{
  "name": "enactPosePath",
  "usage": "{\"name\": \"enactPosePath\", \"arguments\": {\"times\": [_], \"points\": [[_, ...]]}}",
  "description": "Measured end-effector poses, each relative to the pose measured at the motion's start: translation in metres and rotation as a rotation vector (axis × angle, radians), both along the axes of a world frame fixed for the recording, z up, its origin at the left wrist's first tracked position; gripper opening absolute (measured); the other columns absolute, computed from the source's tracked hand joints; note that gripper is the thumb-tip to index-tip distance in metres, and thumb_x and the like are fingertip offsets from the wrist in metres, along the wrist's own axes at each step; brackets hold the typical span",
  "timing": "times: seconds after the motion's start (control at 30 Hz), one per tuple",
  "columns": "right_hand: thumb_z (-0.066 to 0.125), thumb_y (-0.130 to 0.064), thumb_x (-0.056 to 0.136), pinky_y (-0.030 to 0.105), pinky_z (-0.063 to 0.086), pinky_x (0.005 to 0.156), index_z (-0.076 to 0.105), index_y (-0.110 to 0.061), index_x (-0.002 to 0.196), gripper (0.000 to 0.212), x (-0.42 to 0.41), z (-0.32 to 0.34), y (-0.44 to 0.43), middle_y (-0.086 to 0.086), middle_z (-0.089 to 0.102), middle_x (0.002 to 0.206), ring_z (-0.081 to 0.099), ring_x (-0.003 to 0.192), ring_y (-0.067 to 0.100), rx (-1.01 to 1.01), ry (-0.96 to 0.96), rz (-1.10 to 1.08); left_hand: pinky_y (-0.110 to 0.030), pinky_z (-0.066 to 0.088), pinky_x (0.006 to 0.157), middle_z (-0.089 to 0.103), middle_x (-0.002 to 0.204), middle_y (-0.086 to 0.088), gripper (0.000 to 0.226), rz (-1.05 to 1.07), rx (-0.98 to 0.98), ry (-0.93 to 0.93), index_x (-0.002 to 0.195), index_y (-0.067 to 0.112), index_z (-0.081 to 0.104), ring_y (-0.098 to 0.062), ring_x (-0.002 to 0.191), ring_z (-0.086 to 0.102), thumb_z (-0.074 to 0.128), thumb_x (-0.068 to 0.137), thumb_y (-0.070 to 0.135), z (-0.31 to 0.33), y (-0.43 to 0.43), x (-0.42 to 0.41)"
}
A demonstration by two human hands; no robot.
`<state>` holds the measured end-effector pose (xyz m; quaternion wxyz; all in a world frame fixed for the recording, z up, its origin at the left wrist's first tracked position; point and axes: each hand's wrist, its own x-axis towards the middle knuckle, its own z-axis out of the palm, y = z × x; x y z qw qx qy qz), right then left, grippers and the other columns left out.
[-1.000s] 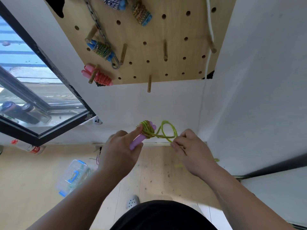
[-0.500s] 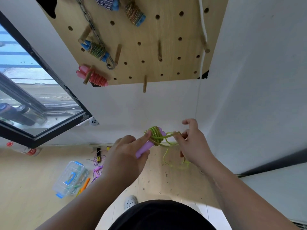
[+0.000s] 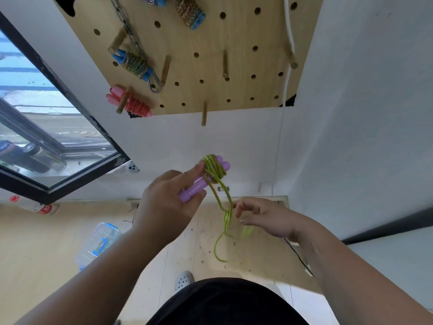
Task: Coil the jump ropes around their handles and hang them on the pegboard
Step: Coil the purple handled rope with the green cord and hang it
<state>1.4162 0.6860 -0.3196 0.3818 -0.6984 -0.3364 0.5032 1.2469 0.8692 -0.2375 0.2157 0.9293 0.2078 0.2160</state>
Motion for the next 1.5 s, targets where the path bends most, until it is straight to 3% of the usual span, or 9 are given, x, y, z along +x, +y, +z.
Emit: {"name": "enactPosePath", "arguments": {"times": [0.3,0.57,0.8,0.9,1.0,1.13,1.3,1.43,1.5], "points": [[0.074,-0.039,0.089,0.026,0.049,0.095,0.064,-0.035,0.09,0.011,-0.01,0.006,0.033,-0.023,0.056,0.107,0.053,0.103,-0.005,0.116,-0.468,0.138,-0.041,0.055,0.073,0.073,0.092,0.001,0.054,0.072,-0.249,-0.098,0.137,0.038,0.061,-0.02,0.082,0.064,0.074,0.085,0.036,0.008,0.004,0.007],[0.08,-0.04,0.082,0.029,0.056,0.085,0.053,-0.041,0.099,0.032,-0.02,0.0,0.041,-0.019,0.064,0.1,0.062,0.092,0.0,0.053,-0.398,0.052,-0.01,0.038,0.06,0.064,0.077,0.028,0.049,0.131,-0.365,-0.143,0.132,0.041,0.065,-0.005,0.068,0.054,0.077,0.087,0.026,0.008,0.015,0.004],[0.071,-0.026,0.093,0.012,0.038,0.061,0.068,-0.027,0.086,0.008,-0.013,-0.001,0.036,-0.015,0.06,0.071,0.053,0.065,-0.001,0.132,-0.476,-0.201,-0.02,0.044,0.067,0.065,0.071,0.014,0.046,0.379,-0.568,-0.148,0.128,0.041,0.068,-0.004,0.064,0.054,0.077,0.086,0.025,-0.015,0.053,0.002],[0.077,-0.02,0.089,0.015,0.038,0.058,0.074,-0.019,0.073,0.017,-0.002,0.01,0.023,-0.012,0.058,0.059,0.048,0.057,0.002,0.227,-0.277,-0.379,-0.037,0.056,0.086,0.068,0.083,0.005,0.045,0.537,-0.697,-0.017,0.129,0.031,0.069,-0.017,0.084,0.067,0.079,0.085,0.027,-0.044,0.079,-0.008],[0.068,-0.015,0.096,0.024,0.043,0.068,0.074,-0.021,0.073,0.024,-0.005,0.025,0.021,-0.002,0.056,0.06,0.053,0.069,0.015,0.359,0.034,-0.465,-0.032,0.052,0.052,0.07,0.079,-0.008,0.042,0.553,-0.897,0.078,0.124,0.027,0.073,-0.02,0.059,0.062,0.082,0.084,0.032,-0.076,0.074,-0.014],[0.044,-0.017,0.108,0.034,0.047,0.07,0.066,-0.001,0.098,0.029,-0.008,0.045,0.021,0.001,0.03,0.049,0.04,0.052,0.02,0.385,0.408,-0.616,-0.037,0.054,0.079,0.076,0.093,-0.01,0.04,0.528,-0.85,0.122,0.119,0.023,0.076,-0.035,0.097,0.069,0.083,0.08,0.027,-0.104,0.061,-0.017],[0.042,-0.014,0.101,0.03,0.044,0.051,0.044,-0.012,0.075,0.027,0.001,0.059,0.019,0.018,0.073,0.094,0.039,0.04,0.017,0.327,0.511,-0.676,-0.027,0.045,0.071,0.073,0.106,0.001,0.041,0.459,-0.663,0.301,0.12,0.032,0.075,-0.02,0.093,0.064,0.083,0.08,0.028,-0.118,0.056,-0.025],[0.052,-0.028,0.096,0.02,0.04,0.046,0.047,-0.016,0.078,0.023,0.017,0.054,0.015,0.007,0.065,0.136,0.073,0.082,0.022,0.618,0.691,-0.794,-0.026,0.046,0.062,0.067,0.083,0.009,0.04,0.375,-0.504,0.529,0.123,0.037,0.071,-0.016,0.075,0.062,0.075,0.084,0.034,-0.118,0.047,-0.034],[0.066,-0.041,0.086,0.029,0.057,0.075,0.055,-0.018,0.078,0.027,0.029,0.052,0.009,0.003,0.063,0.139,0.067,0.115,0.029,0.844,0.798,-0.929,-0.025,0.04,0.057,0.064,0.08,0.008,0.039,0.375,-0.497,0.566,0.126,0.037,0.069,-0.014,0.071,0.059,0.072,0.087,0.036,-0.118,0.047,-0.037]]}}
